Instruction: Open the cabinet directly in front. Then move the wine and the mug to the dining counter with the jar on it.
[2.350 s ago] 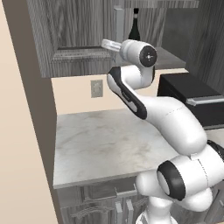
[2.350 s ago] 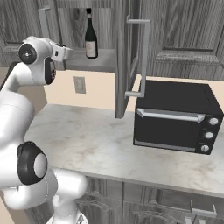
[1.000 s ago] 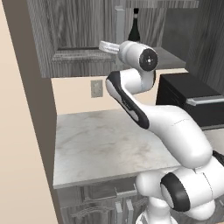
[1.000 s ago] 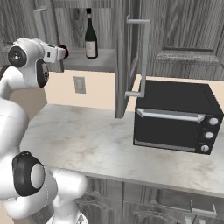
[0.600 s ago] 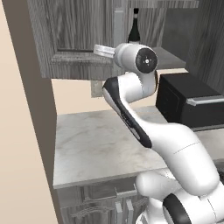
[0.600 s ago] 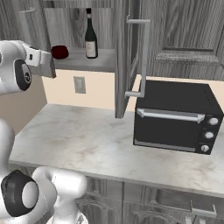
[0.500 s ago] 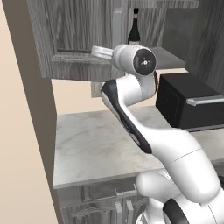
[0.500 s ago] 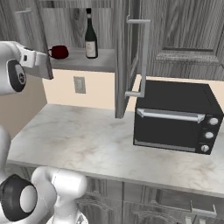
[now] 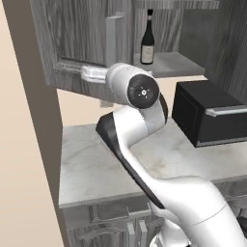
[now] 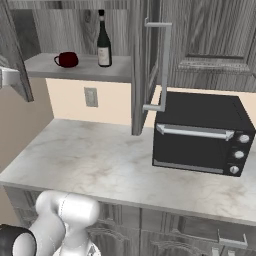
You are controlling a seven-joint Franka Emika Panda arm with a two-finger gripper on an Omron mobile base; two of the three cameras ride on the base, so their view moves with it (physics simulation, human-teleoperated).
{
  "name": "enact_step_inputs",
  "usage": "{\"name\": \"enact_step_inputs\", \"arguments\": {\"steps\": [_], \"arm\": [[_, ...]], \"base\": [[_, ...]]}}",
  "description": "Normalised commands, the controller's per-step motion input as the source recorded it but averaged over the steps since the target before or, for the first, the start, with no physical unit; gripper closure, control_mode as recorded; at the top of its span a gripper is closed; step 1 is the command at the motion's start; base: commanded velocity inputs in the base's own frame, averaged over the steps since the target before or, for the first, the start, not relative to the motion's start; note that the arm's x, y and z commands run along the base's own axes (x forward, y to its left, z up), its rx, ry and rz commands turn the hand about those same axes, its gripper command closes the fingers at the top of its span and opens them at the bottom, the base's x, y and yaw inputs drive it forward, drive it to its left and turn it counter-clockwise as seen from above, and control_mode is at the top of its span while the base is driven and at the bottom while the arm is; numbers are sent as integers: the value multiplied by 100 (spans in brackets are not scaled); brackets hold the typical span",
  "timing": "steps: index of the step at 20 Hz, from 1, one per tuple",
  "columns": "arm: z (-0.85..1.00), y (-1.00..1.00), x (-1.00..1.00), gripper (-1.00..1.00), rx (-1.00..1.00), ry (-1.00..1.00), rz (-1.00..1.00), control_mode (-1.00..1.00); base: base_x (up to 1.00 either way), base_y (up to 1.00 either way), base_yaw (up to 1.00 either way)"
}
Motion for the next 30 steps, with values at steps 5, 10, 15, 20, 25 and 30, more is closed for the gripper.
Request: {"name": "enact_step_inputs", "arguments": {"steps": [5, 10, 15, 20, 25, 30], "arm": [[-7, 100, -69, -100, 0, 3, -6, -100], [-1, 15, -9, -100, 0, 2, 0, -100], [-32, 0, -88, -100, 0, -1, 0, -100], [-13, -40, -87, -100, 0, -20, 14, -100], [0, -100, -55, -100, 10, -20, 40, -100], [0, -99, -8, -100, 10, -12, 44, -100]], "base": [[0, 0, 0], [0, 0, 0], [0, 0, 0], [0, 0, 0], [0, 0, 0], [0, 0, 0]]}}
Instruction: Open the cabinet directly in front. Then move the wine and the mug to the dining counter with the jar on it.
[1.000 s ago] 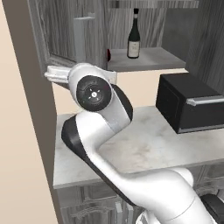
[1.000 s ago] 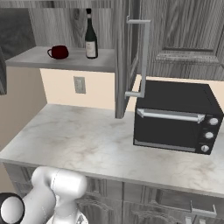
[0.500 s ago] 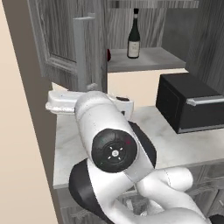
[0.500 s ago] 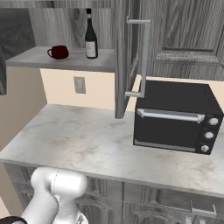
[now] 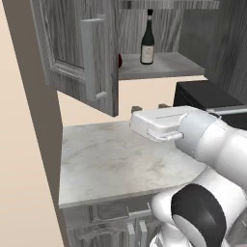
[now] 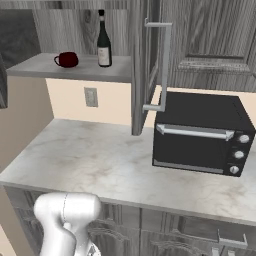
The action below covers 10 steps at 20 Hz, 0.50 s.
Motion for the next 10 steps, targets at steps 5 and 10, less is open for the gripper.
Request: {"name": "enact_step_inputs", "arguments": {"steps": [5, 10], "arm": [[0, -63, 1, -100, 2, -4, 34, -100], [0, -31, 9, -100, 0, -5, 23, -100]], "base": [[0, 0, 0], [0, 0, 0]]}}
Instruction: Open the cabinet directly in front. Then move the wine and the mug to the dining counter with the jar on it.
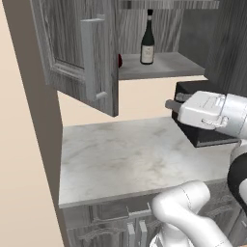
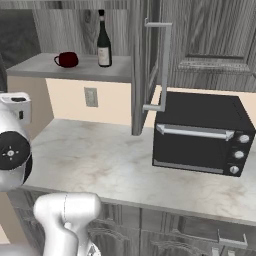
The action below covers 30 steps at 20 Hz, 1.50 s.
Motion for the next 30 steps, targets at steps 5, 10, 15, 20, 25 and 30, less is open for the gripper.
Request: {"name": "enact_step_inputs", "arguments": {"steps": [5, 10, 15, 20, 25, 30], "arm": [[-1, -8, 44, -100, 0, -1, 17, -100], [0, 0, 69, -100, 9, -1, 10, -100], [-1, -2, 84, -100, 5, 0, 14, -100], [-10, 32, 86, -100, 0, 0, 12, -100], [-13, 67, 80, -100, 0, 0, 12, -100], [-11, 84, 40, -100, 0, 0, 11, -100]], "base": [[0, 0, 0], [0, 0, 0], [0, 0, 0], [0, 0, 0], [0, 0, 0], [0, 0, 0]]}}
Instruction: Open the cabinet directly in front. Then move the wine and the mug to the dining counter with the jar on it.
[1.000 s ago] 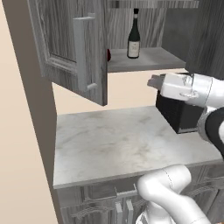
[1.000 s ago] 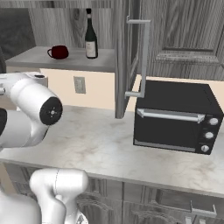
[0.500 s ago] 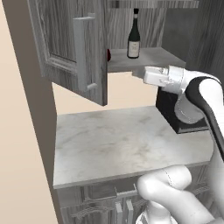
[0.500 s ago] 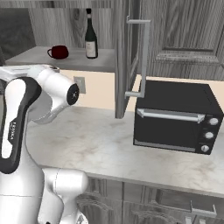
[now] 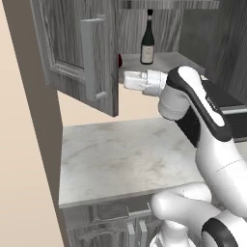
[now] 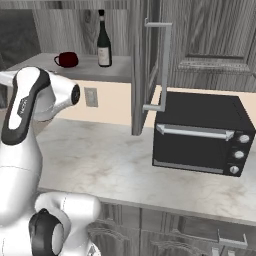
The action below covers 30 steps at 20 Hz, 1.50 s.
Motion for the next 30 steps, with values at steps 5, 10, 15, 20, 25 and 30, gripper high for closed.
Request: {"name": "enact_step_inputs", "arguments": {"steps": [5, 10, 15, 20, 25, 30], "arm": [[-7, 96, 11, -100, 0, 0, 11, -100], [-11, 100, -9, -100, 0, -1, 7, -100], [-27, 95, 0, -100, 1, 0, 0, -100], [0, 15, 1, -100, 0, 0, -4, -100], [26, -54, -19, -100, 0, -4, -22, -100], [18, -99, -25, -100, 0, 4, -52, -100]], "base": [[0, 0, 0], [0, 0, 0], [0, 0, 0], [0, 0, 0], [0, 0, 0], [0, 0, 0]]}}
